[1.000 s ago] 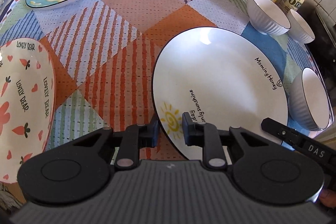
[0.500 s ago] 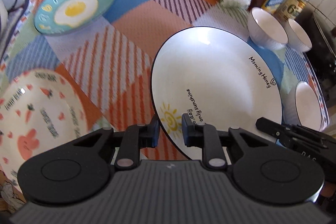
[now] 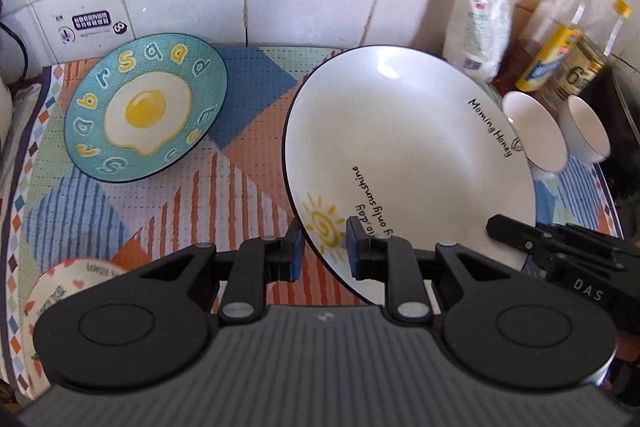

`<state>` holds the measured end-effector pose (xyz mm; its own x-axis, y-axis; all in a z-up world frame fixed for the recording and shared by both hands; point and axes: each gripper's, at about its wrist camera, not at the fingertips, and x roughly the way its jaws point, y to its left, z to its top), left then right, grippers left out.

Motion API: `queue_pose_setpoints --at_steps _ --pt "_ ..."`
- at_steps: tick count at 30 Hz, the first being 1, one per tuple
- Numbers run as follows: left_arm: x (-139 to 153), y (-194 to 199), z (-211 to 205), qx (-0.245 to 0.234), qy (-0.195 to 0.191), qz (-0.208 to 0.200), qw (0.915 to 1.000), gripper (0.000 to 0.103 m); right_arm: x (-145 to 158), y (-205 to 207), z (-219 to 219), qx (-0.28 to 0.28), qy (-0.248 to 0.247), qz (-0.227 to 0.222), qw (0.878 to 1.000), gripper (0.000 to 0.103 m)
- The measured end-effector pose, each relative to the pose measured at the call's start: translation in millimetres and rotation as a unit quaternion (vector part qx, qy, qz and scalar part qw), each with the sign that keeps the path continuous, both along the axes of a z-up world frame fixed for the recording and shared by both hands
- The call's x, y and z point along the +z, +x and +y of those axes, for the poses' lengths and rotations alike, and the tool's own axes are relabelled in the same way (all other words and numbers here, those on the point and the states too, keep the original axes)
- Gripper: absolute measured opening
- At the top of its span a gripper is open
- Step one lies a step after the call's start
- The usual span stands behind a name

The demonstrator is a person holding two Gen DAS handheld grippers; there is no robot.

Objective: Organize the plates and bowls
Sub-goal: 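Carry the white plate toward the bowls, lower it and open both grippers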

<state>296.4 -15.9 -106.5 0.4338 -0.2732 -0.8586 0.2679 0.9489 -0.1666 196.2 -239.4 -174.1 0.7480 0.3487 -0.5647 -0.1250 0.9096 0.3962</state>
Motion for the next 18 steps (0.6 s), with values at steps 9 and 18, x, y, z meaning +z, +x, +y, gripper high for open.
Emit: queue_pose_setpoints --at_steps 9,18 --pt "-47 49 -6 0.038 -0.012 0.090 0.9951 0.022 -10 61 2 0.046 -0.075 0.052 0.995 0.027" --pt "-69 50 -16 0.023 -0.010 0.106 0.9940 0.027 -20 70 15 0.008 -0.128 0.078 0.989 0.028"
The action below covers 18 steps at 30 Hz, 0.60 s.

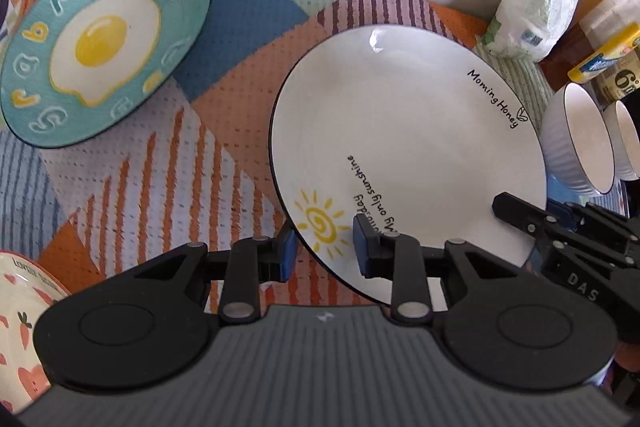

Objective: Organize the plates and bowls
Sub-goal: 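Carry the white plate toward the bowls, lower it and open both grippers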

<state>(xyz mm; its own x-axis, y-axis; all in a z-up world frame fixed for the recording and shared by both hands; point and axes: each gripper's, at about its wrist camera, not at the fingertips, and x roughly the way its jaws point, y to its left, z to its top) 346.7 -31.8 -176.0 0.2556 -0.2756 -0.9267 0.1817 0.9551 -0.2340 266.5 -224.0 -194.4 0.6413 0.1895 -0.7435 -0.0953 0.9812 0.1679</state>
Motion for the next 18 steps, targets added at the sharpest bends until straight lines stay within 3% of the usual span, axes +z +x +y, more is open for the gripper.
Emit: queue_pose_setpoints --at_steps 3,5,7,11,18 --pt "1 -1 -5 -0.013 0.019 -0.004 0.9997 0.028 -4 3 3 -0.029 -0.004 0.027 0.999 0.030" --pt "9 -4 -5 -0.014 0.028 -0.036 0.9989 0.032 -5 -4 7 -0.048 -0.013 0.028 0.998 0.032" --pt "19 -10 1 -0.020 0.042 -0.061 0.9970 0.033 1 -20 11 -0.063 -0.019 0.007 0.998 0.033" --pt "43 -19 27 -0.041 0.032 -0.078 0.9956 0.036 18 -56 14 -0.083 -0.001 -0.041 0.996 0.041" --pt "85 -46 77 -0.110 0.034 -0.123 0.9857 0.041 47 -109 43 -0.114 0.006 -0.111 0.987 0.045"
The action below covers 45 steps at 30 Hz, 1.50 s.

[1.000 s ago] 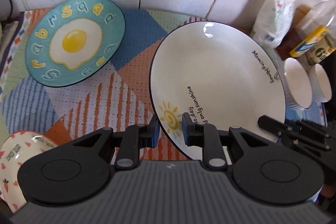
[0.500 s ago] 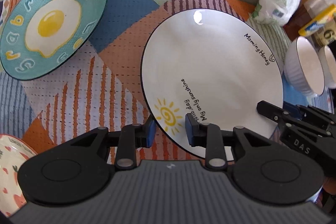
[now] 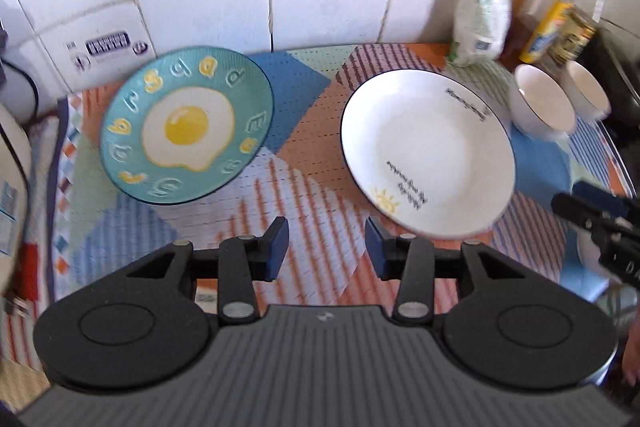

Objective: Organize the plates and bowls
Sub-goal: 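Carry the white plate toward the bowls, lower it and open both grippers, then grip the bunny-print plate rim with the left gripper while the right gripper grips it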

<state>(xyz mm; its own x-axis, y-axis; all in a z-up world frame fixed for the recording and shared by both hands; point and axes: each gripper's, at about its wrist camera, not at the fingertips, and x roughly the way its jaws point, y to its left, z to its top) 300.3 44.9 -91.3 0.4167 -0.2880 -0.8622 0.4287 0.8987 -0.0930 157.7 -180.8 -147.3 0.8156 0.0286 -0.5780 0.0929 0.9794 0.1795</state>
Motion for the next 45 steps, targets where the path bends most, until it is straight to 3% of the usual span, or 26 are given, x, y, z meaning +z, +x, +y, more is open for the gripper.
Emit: queue_pose_setpoints --at_steps 4,8,11,17,20,22,28,31,33,36,40,45 --pt "18 -17 32 -0.030 -0.010 -0.012 0.9995 0.043 17 -25 32 -0.014 -0.024 -0.020 0.999 0.049" --pt "30 -32 62 -0.048 -0.007 -0.026 0.9985 0.043 26 -51 66 -0.027 -0.037 -0.053 0.998 0.062" --pt "35 -40 86 -0.053 -0.004 -0.034 0.9980 0.043 23 -67 95 -0.063 -0.074 -0.075 0.992 0.064" --pt "39 -51 135 -0.059 -0.012 -0.038 0.9975 0.044 17 -85 136 -0.081 -0.073 -0.097 0.989 0.069" --pt "35 -57 155 -0.066 -0.008 -0.040 0.9970 0.044 16 -94 158 -0.107 -0.104 -0.117 0.982 0.072" --pt "29 -61 165 -0.075 0.002 -0.046 0.9962 0.044 15 -96 168 -0.117 -0.120 -0.112 0.980 0.072" --pt "4 -66 191 -0.062 0.013 -0.030 0.9975 0.045 0 -96 188 -0.096 -0.073 -0.079 0.990 0.073" --pt "-10 -68 201 -0.058 0.012 -0.019 0.9980 0.052 -17 -94 202 -0.078 -0.041 -0.056 0.995 0.073" --pt "-18 -70 207 -0.057 0.008 -0.015 0.9982 0.064 -29 -91 208 -0.070 -0.012 -0.039 0.997 0.073" --pt "-26 -73 213 -0.056 0.014 -0.013 0.9983 0.067 -47 -89 218 -0.061 0.026 -0.015 0.998 0.073" --pt "-34 -74 213 -0.058 0.013 0.001 0.9983 0.073 -66 -77 237 -0.079 -0.028 0.044 0.995 0.073" --pt "-49 -77 210 -0.073 0.030 0.008 0.9969 0.078 -79 -66 245 -0.060 0.000 0.060 0.996 0.072"
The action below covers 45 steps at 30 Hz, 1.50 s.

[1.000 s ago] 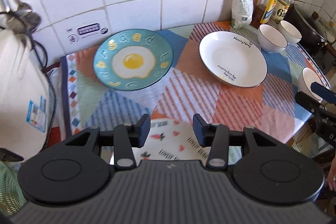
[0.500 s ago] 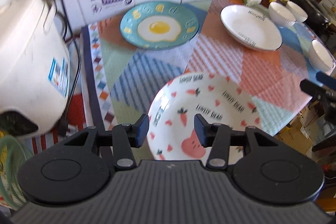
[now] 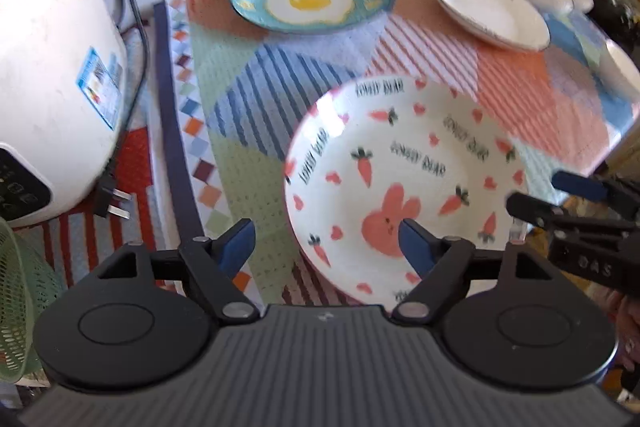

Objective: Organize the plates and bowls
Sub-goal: 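Grip the bunny-print plate rim with the left gripper while the right gripper grips it, then lift the bunny-print plate and carry it over the white plate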

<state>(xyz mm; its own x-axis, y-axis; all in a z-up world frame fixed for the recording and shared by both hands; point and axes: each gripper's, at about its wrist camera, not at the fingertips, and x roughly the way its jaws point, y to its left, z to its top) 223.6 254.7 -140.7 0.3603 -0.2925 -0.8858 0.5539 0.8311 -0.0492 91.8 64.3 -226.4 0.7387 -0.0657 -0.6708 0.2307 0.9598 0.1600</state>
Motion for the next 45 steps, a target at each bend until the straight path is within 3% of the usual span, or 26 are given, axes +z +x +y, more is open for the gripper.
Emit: queue_pose_setpoints --at_steps 2,7,12,13,15,16,20,22,24,29,34,40,45 --pt "-4 0 2 0.005 -0.003 0.007 1.0000 0.078 -6 5 2 0.003 0.009 0.008 1.000 0.071" --pt "-19 7 4 0.018 -0.003 0.017 0.9997 0.074 -20 9 -5 0.008 0.078 0.016 0.997 0.053" --pt "-33 25 13 0.056 -0.020 0.014 0.9981 0.044 -23 15 -14 -0.013 0.099 0.014 0.995 0.033" --pt "-34 28 15 0.058 -0.026 0.022 0.9978 0.042 -23 17 -19 -0.017 0.112 0.014 0.993 0.027" --pt "-38 33 16 0.050 -0.038 0.043 0.9971 0.024 -23 21 -24 -0.015 0.131 0.013 0.991 0.018" --pt "-39 34 17 0.043 -0.049 0.057 0.9963 0.019 -22 23 -24 -0.014 0.130 0.017 0.991 0.017" --pt "-41 28 15 0.034 -0.047 0.043 0.9974 0.020 -25 24 -32 -0.008 0.159 0.025 0.987 0.014" --pt "-42 31 16 0.037 -0.052 0.055 0.9965 0.020 -30 22 -41 -0.025 0.210 0.028 0.977 0.012" --pt "-46 36 16 0.046 -0.062 0.082 0.9937 0.025 -36 23 -42 -0.019 0.227 0.026 0.973 0.012" --pt "-46 38 10 0.040 -0.051 0.091 0.9938 0.027 -35 28 -43 0.010 0.224 0.027 0.974 0.015" --pt "-33 34 14 0.035 -0.066 0.092 0.9930 0.026 -19 25 -39 0.044 0.180 0.020 0.982 0.017" --pt "-17 24 7 0.025 -0.069 0.085 0.9937 0.026 -3 23 -46 0.040 0.164 0.020 0.985 0.018" --pt "4 25 -5 0.006 -0.084 0.069 0.9940 0.025 11 9 -56 0.038 0.155 -0.005 0.987 0.018"
